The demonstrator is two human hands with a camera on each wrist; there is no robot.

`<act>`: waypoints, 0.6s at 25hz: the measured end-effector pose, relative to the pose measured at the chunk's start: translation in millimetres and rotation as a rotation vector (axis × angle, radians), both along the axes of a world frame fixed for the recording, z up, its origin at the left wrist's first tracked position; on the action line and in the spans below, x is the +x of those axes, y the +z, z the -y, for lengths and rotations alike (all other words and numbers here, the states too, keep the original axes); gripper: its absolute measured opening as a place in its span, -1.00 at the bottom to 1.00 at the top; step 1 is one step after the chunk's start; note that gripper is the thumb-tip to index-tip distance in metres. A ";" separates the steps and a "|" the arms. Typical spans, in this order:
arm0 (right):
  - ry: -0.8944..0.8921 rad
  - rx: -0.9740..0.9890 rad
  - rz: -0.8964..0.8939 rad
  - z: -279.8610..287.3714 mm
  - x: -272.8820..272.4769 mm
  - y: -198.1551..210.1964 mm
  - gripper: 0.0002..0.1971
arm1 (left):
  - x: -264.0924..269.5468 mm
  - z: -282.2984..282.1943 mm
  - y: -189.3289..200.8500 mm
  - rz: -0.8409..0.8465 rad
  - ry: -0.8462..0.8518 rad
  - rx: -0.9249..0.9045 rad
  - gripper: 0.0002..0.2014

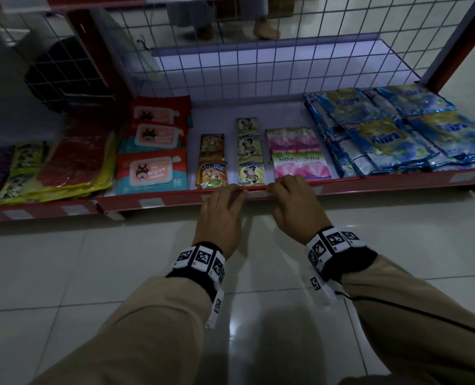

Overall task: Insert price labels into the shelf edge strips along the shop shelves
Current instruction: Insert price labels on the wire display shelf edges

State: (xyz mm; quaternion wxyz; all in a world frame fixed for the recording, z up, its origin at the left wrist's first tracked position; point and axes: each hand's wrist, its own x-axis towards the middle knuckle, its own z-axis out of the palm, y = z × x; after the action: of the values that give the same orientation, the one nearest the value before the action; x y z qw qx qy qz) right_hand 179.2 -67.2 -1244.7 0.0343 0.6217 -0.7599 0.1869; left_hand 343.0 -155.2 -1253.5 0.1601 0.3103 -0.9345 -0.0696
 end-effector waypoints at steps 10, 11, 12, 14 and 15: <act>-0.001 -0.046 -0.026 -0.5 3.9 -7.7 -0.57 | -6.7 2.6 1.2 0.086 0.034 0.007 -0.45; -0.004 -0.043 -0.029 0.0 4.0 -7.8 -0.57 | -7.1 2.7 0.3 0.082 0.038 0.005 -0.45; -0.006 -0.041 -0.031 0.7 3.7 -7.6 -0.57 | -7.3 3.2 -0.2 0.076 0.042 0.008 -0.44; -0.009 -0.027 -0.050 2.6 3.8 -6.5 -0.58 | -7.9 4.6 -0.5 0.069 0.043 0.016 -0.45; -0.007 -0.012 -0.072 4.2 4.3 -6.0 -0.60 | -7.9 5.1 -0.7 0.067 0.040 0.016 -0.45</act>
State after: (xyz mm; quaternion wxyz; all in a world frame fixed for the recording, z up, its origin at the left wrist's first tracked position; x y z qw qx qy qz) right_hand 183.5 -71.4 -1250.7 0.0661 0.6250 -0.7593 0.1686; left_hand 335.1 -160.4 -1254.2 0.1277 0.3325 -0.9323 -0.0634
